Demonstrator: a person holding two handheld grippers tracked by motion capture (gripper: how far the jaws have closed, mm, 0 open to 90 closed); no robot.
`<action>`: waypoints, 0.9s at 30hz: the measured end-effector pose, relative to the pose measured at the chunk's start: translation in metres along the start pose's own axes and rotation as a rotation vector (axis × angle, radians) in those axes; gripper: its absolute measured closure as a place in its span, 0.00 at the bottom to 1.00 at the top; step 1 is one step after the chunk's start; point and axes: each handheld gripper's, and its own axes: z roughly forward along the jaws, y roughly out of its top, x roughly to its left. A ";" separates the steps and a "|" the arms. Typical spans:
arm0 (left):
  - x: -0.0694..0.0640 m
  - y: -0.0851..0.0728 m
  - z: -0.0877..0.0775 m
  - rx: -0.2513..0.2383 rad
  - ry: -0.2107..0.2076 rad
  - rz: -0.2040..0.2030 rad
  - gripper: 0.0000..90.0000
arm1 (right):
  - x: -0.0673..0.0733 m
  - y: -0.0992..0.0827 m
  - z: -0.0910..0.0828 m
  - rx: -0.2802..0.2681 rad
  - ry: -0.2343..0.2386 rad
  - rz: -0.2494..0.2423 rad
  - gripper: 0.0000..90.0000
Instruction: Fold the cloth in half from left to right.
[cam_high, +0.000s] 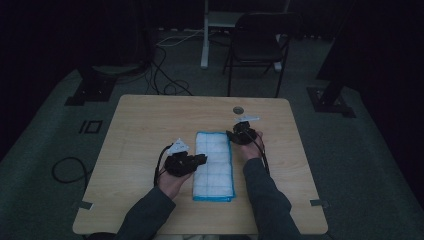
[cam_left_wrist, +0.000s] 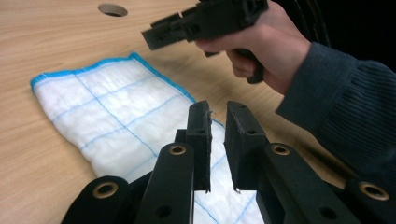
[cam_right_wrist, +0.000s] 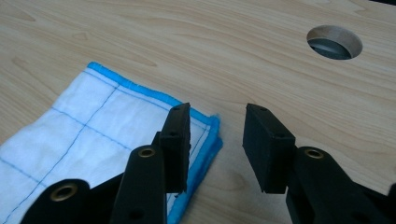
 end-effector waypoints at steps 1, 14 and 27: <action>0.001 0.001 0.000 0.000 0.003 0.002 0.90 | 0.000 0.000 -0.001 0.001 0.001 -0.001 0.68; 0.018 0.027 -0.007 -0.037 0.057 0.029 0.89 | 0.011 -0.010 -0.019 0.001 0.009 -0.038 0.66; 0.037 0.039 -0.005 -0.045 0.098 0.011 0.86 | 0.012 -0.009 -0.033 -0.014 0.011 -0.049 0.65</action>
